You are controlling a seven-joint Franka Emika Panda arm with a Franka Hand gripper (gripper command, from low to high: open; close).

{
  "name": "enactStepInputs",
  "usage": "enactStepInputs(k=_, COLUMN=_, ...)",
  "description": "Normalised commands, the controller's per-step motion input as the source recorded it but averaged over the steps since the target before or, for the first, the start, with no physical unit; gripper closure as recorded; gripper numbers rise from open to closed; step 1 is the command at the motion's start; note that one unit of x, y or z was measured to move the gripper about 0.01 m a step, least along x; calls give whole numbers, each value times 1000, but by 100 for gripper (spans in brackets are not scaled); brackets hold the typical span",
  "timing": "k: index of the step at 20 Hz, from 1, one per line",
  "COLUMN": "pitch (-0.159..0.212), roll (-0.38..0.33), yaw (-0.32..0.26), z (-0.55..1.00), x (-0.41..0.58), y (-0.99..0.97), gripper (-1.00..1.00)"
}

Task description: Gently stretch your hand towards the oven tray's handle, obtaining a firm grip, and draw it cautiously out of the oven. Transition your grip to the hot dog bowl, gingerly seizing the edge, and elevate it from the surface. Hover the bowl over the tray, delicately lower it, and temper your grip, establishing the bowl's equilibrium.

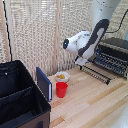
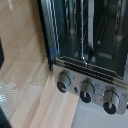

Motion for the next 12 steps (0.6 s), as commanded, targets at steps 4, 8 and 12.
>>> enactStepInputs(k=4, pitch=0, roll=-146, yaw=104, z=-39, x=-84, y=-661, gripper=-100)
enactStepInputs(k=8, pitch=4, roll=-65, yaw=224, z=-51, x=-18, y=-511, gripper=-100)
enactStepInputs(k=12, pitch=21, roll=-28, yaw=275, z=-71, x=0, y=-435, gripper=-100)
